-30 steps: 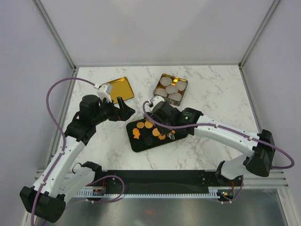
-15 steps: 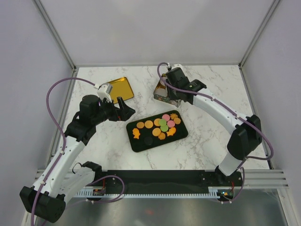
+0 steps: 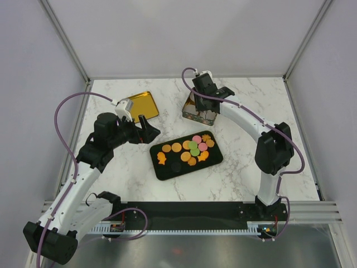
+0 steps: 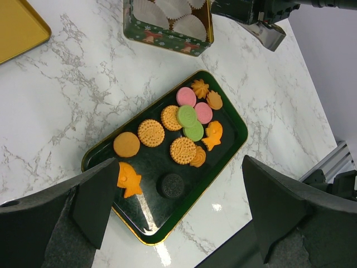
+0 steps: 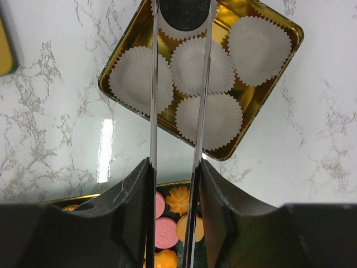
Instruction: Pack the cookies
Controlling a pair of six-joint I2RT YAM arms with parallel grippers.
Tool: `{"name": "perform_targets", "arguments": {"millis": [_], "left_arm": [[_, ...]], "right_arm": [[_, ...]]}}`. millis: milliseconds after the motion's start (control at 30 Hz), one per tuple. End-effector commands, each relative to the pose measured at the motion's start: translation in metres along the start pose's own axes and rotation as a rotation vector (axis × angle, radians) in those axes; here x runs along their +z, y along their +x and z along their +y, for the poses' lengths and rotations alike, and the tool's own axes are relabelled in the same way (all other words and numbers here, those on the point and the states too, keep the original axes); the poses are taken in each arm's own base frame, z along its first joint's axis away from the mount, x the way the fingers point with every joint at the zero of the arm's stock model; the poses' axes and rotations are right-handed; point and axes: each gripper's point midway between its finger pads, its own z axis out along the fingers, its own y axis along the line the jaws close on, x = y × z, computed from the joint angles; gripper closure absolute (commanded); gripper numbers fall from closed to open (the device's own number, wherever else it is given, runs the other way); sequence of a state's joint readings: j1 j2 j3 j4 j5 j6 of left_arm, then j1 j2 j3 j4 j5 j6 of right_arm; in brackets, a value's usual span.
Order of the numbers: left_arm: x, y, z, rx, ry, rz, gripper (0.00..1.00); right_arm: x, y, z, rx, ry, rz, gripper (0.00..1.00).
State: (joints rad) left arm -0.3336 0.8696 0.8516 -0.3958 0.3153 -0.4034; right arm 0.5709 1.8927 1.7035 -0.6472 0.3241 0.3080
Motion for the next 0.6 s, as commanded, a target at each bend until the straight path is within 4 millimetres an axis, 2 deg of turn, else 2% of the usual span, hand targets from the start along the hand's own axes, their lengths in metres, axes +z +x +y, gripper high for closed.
{"name": "perform_targets", "arguments": {"millis": [0, 333, 567], "left_arm": [[-0.006, -0.017, -0.008, 0.025, 0.011, -0.050, 0.02], [-0.006, -0.016, -0.007, 0.026, 0.010, -0.047, 0.02], [-0.006, -0.016, -0.008, 0.026, 0.010, -0.047, 0.01]], "right_arm": [[0.004, -0.022, 0.006, 0.018, -0.027, -0.057, 0.73], [0.027, -0.010, 0.002, 0.018, 0.006, -0.035, 0.71], [0.035, -0.008, 0.000, 0.023, 0.011, -0.034, 0.70]]}}
